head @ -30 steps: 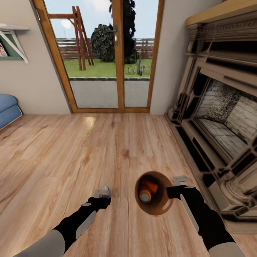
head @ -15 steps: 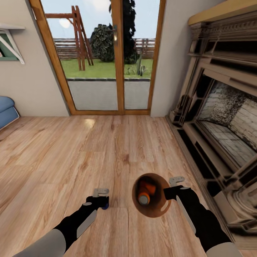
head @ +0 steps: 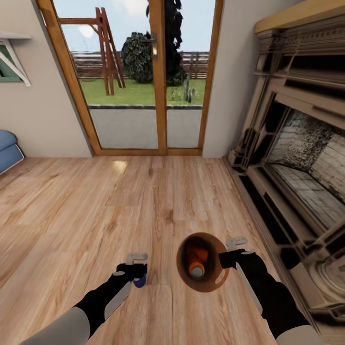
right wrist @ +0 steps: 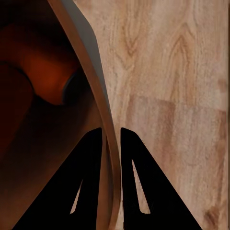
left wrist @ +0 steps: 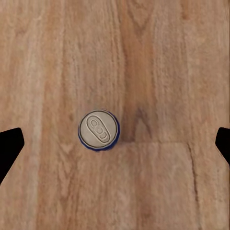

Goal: Put the three can of soda from the living room inside the tash can in the kitchen.

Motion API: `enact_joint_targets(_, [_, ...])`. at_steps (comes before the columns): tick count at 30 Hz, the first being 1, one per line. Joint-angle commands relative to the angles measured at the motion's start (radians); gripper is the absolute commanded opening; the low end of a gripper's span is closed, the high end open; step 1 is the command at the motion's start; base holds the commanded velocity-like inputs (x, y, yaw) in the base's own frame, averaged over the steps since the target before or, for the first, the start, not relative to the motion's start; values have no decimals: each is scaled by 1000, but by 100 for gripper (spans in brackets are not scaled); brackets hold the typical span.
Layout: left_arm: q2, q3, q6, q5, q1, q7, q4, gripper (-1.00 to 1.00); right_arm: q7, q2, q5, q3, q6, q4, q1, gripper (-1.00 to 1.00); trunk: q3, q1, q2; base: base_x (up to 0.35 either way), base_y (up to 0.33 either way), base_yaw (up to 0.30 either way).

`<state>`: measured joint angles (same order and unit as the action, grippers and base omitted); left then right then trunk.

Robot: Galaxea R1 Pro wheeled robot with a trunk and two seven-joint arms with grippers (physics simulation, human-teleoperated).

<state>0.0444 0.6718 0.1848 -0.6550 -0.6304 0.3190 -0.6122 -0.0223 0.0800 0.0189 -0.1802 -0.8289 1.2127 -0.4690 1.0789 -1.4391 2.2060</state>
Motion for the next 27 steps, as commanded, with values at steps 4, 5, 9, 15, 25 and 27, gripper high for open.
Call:
enact_joint_targets(4, [-6, 0, 2, 0, 0, 0, 0, 100, 4, 0, 10, -1, 1, 1, 0, -100, 0, 0, 0, 307, 0, 0])
enact_joint_targets(5, [-7, 0, 2, 0, 0, 1, 0, 100, 4, 0, 10, -3, 1, 1, 0, -100, 0, 0, 0, 317, 0, 0])
enact_joint_targets(9, [-7, 0, -4, 1, 0, 1, 0, 100, 3, 0, 10, -16, 1, 1, 0, -100, 0, 0, 0, 272, 0, 0])
enact_joint_targets(15, [-8, 0, -6, 1, 0, 2, 1, 100, 2, 0, 11, -24, 1, 1, 0, -100, 0, 0, 0, 61, 0, 0])
enact_joint_targets(25, [-7, -1, 3, 0, 0, -1, 8, 100, 3, 0, 13, -25, 1, -1, 0, -100, 16, -19, 35, 5, 0, 0])
enact_joint_targets(27, [-7, -1, 4, 0, 0, -3, 8, 100, 3, 0, 13, -25, 0, -1, 0, -100, 22, -27, 49, 0, 0, 0])
